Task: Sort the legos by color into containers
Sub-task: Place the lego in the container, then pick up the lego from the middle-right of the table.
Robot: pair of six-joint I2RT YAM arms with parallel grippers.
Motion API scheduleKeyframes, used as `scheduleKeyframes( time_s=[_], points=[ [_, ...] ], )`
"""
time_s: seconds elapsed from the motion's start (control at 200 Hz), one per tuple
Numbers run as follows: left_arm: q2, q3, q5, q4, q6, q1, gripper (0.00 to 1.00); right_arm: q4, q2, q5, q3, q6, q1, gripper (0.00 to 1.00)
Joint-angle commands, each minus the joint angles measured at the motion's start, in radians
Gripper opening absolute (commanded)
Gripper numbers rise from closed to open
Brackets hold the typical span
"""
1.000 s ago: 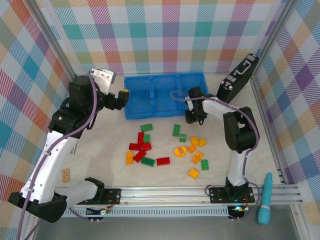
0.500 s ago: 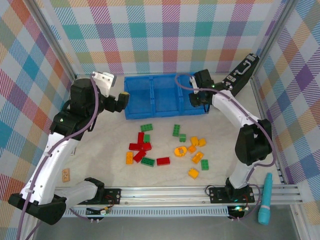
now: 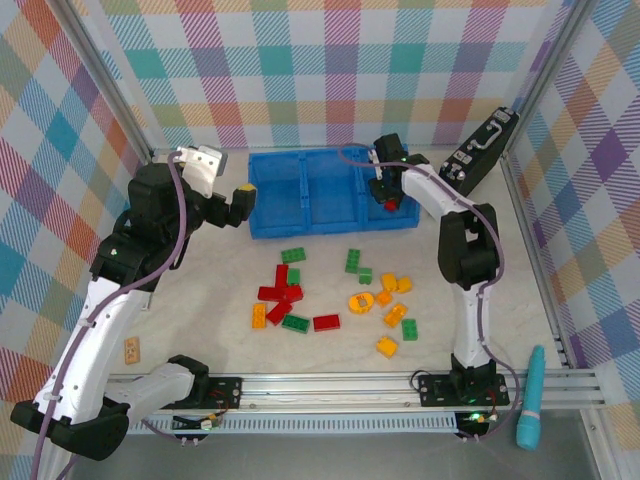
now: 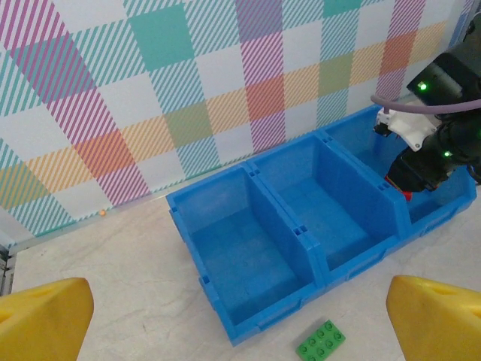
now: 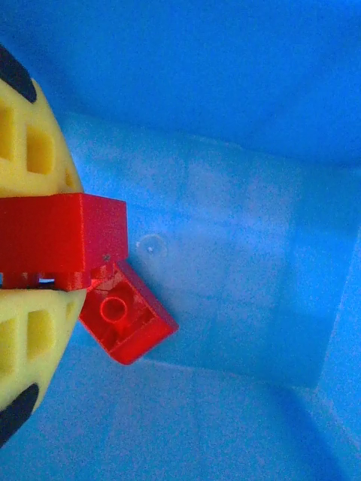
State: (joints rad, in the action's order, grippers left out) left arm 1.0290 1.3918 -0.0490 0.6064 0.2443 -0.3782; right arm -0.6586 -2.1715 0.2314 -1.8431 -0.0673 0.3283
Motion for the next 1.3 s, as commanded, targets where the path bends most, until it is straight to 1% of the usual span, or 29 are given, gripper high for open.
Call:
scheduleKeyframes(
  time_s=[0.0, 0.12, 0.23, 0.375, 0.52, 0.615, 0.715, 0.885, 1.005, 1.085, 1.115, 1.17, 1.295],
  points=[
    [-0.011, 0.001, 0.007, -0.018, 0.004, -0.008, 1.0, -0.008, -0.015, -0.009, -0.043, 0.004, -0.008, 0.26],
    [-0.004, 0.008, 0.006, -0.007, 0.005, -0.007, 1.0, -0.007, -0.016, -0.021, -0.024, 0.015, -0.009, 0.32],
    [0.001, 0.008, 0.003, -0.008, 0.004, -0.007, 1.0, -0.01, 0.022, -0.033, 0.003, 0.027, -0.008, 0.38],
    [-0.002, 0.006, 0.007, -0.012, 0.002, -0.007, 1.0, -0.035, 0.126, -0.05, 0.047, 0.042, -0.009, 0.49],
    [-0.013, -0.013, 0.006, -0.025, 0.002, -0.007, 1.0, -0.093, 0.252, -0.093, 0.111, 0.096, -0.007, 0.54],
    [-0.021, -0.03, 0.001, -0.037, 0.006, -0.007, 1.0, -0.112, 0.36, -0.121, 0.209, 0.161, -0.005, 0.56],
    [-0.033, -0.055, -0.001, -0.063, 0.011, -0.007, 1.0, -0.14, 0.481, -0.124, 0.339, 0.245, -0.004, 0.57],
    [-0.049, -0.091, 0.016, -0.098, 0.019, -0.007, 1.0, -0.15, 0.73, -0.15, 0.646, 0.418, 0.006, 0.6],
    [-0.049, -0.092, 0.012, -0.096, 0.019, -0.007, 1.0, -0.138, 0.89, -0.161, 0.851, 0.496, 0.007, 0.62],
    [-0.05, -0.104, 0.014, -0.11, 0.02, -0.007, 1.0, -0.174, 0.892, -0.17, 0.905, 0.505, 0.013, 0.63],
    [-0.049, -0.106, 0.014, -0.111, 0.02, -0.007, 1.0, -0.175, 0.881, -0.166, 0.927, 0.501, 0.032, 0.64],
    [-0.044, -0.104, 0.014, -0.105, 0.021, -0.007, 1.0, -0.152, 0.873, -0.171, 0.963, 0.51, 0.051, 0.66],
    [-0.04, -0.092, 0.018, -0.088, 0.02, -0.007, 1.0, -0.084, 0.859, -0.182, 1.026, 0.52, 0.055, 0.68]
  ],
)
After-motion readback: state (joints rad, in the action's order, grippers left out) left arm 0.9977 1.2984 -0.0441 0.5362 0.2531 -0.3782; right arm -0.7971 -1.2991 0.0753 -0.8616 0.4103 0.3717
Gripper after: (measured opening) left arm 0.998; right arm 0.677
